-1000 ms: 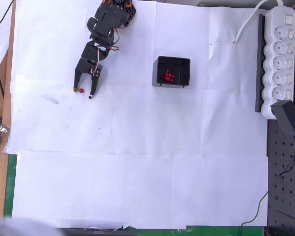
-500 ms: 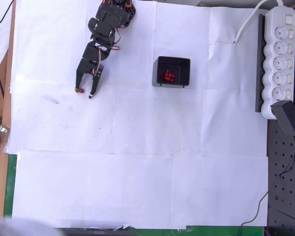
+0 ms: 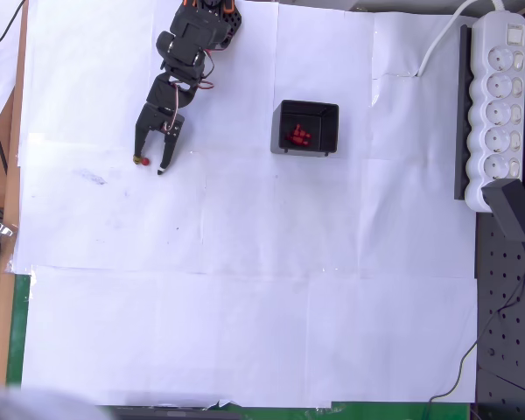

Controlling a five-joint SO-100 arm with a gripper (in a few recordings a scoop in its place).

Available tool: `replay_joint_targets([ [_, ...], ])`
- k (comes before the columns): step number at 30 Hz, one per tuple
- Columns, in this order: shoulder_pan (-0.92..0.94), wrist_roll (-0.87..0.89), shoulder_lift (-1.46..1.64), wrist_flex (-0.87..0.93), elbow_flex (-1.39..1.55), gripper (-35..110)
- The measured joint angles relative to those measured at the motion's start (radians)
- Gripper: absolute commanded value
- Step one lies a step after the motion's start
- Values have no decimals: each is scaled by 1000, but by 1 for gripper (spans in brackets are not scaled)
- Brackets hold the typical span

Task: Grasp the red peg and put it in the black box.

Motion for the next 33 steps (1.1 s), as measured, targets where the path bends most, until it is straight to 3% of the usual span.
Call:
replay_joint_targets([
  [11, 0, 5, 0, 0, 0, 0],
  [23, -15, 55, -49, 9, -6, 0],
  [29, -20, 114, -316, 423, 25, 0],
  [33, -77, 156, -522, 907, 186, 0],
])
